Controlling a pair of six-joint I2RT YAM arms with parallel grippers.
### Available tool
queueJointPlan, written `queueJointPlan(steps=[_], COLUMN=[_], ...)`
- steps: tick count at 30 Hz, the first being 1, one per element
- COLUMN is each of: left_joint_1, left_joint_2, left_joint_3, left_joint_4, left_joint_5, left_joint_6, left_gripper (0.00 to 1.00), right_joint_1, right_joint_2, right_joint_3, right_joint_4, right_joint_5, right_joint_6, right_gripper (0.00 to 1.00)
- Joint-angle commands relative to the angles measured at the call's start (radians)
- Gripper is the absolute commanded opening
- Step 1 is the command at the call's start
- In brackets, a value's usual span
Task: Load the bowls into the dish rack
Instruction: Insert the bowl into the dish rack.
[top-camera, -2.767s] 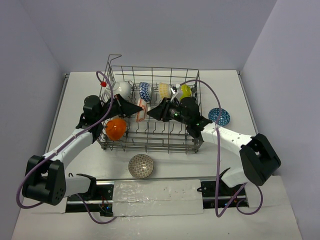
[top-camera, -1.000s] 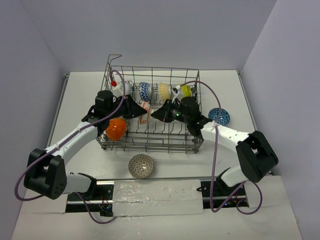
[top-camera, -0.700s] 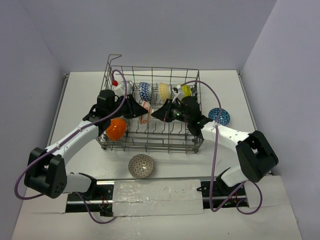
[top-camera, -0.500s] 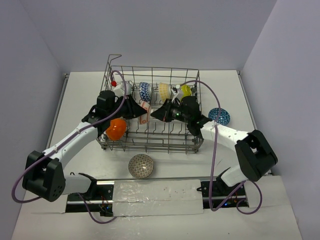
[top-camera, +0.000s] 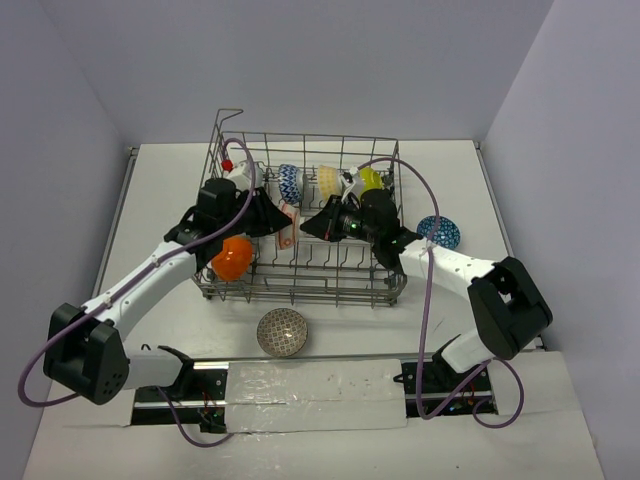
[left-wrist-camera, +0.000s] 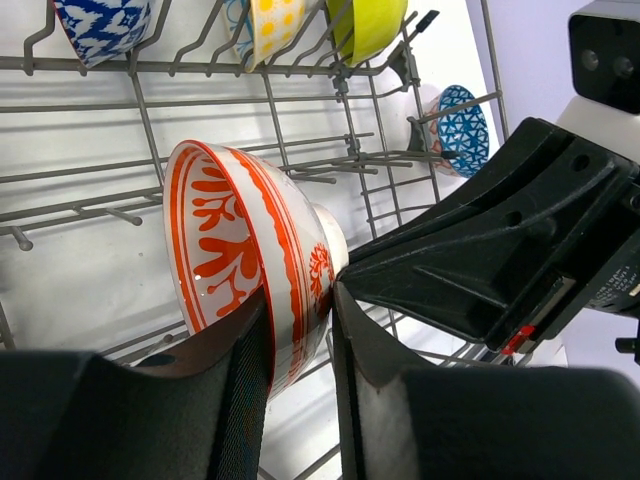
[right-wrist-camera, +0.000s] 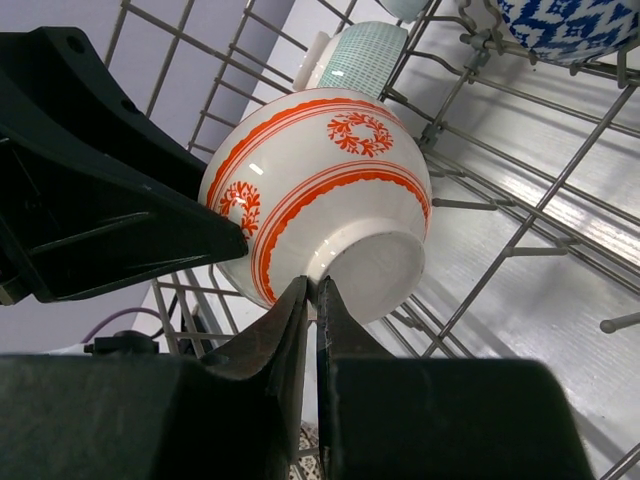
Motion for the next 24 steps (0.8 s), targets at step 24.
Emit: queueJointPlan(steps=[24], left_joint_1=[0.001], left_joint_2=[0.142], left_joint_3=[0.041], left_joint_4=[-0.251], left_joint_5=[-0.287], left_joint_6=[0.042], left_gripper=[0.36], right_joint_1=[-0.018], right_joint_2=[-0.001], right_joint_3=[0.117], right_joint_4=[0.046], right_joint_5=[-0.083], right_joint_6=[-0.059], right_gripper=[0.02])
